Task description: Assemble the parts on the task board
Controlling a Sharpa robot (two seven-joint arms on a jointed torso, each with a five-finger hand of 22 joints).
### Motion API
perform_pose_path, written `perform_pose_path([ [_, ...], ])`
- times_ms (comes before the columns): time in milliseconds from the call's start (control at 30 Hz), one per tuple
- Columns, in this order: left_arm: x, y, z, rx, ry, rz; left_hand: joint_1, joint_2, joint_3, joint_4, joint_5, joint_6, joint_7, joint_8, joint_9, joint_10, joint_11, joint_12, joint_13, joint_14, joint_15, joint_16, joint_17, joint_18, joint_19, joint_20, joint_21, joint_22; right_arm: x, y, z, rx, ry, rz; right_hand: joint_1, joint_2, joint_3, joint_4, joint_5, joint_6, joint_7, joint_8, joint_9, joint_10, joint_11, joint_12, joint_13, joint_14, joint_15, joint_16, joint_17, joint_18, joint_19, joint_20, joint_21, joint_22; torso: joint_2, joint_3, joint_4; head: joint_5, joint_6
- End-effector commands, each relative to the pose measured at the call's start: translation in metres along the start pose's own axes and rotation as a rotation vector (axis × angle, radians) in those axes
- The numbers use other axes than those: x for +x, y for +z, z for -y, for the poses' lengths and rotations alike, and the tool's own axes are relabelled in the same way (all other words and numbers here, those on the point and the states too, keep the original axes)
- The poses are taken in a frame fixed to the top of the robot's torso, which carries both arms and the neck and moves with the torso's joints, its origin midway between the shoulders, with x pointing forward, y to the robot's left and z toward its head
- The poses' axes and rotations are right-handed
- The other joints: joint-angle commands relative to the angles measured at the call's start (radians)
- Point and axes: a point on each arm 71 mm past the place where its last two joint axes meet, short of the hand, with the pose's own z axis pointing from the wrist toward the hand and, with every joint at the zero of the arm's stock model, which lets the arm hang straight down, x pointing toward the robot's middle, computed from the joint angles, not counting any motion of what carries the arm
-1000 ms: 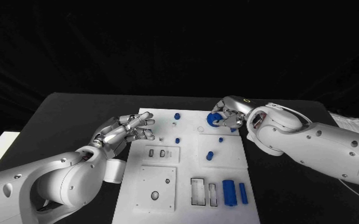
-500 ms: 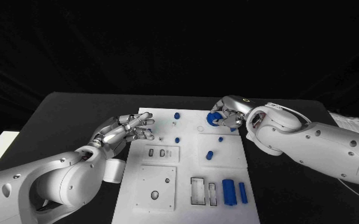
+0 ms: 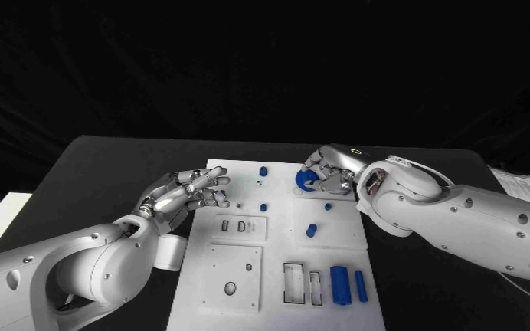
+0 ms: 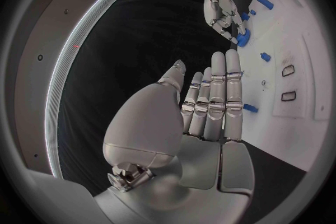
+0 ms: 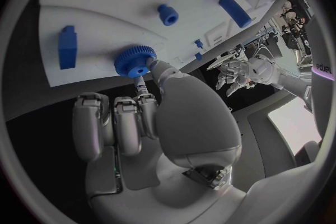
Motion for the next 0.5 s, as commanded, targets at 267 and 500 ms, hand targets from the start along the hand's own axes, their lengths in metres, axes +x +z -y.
perform_pose_path([
  [267, 0.004, 0.000, 0.000, 0.000, -0.012, -0.030, 0.009, -0.002, 0.010, 0.000, -0.002, -0.007, -0.001, -0.004, -0.002, -0.006, 0.000, -0.005, -0.001, -0.007, 0.002, -0.007, 0.003, 0.010, -0.009, 0.001, 0.006, 0.002, 0.001, 0.005, -0.033, -0.080, 0.015, 0.025, -0.014, 0.003, 0.007, 0.002, -0.006, 0.042, -0.015, -0.001, 0.004, 0.011, -0.005, 0.003, 0.123, 0.092, -0.007, 0.005, 0.216, -0.018, 0.011, -0.005, 0.004, 0.008, 0.000, -0.0007, 0.0002, 0.004, -0.001],
  [500, 0.004, 0.000, 0.000, -0.002, -0.012, -0.031, 0.009, -0.002, 0.011, 0.000, -0.002, -0.008, -0.001, -0.004, -0.002, -0.006, 0.000, -0.005, -0.001, -0.008, 0.002, -0.007, 0.003, 0.010, -0.010, 0.001, 0.006, 0.002, 0.003, 0.010, -0.049, -0.119, 0.002, 0.041, -0.016, 0.002, 0.008, 0.001, -0.006, 0.042, -0.015, -0.002, 0.004, 0.011, -0.005, 0.003, 0.122, 0.093, -0.007, 0.006, 0.217, -0.018, 0.011, -0.005, 0.004, 0.008, 0.000, -0.0012, 0.0000, 0.009, 0.000],
])
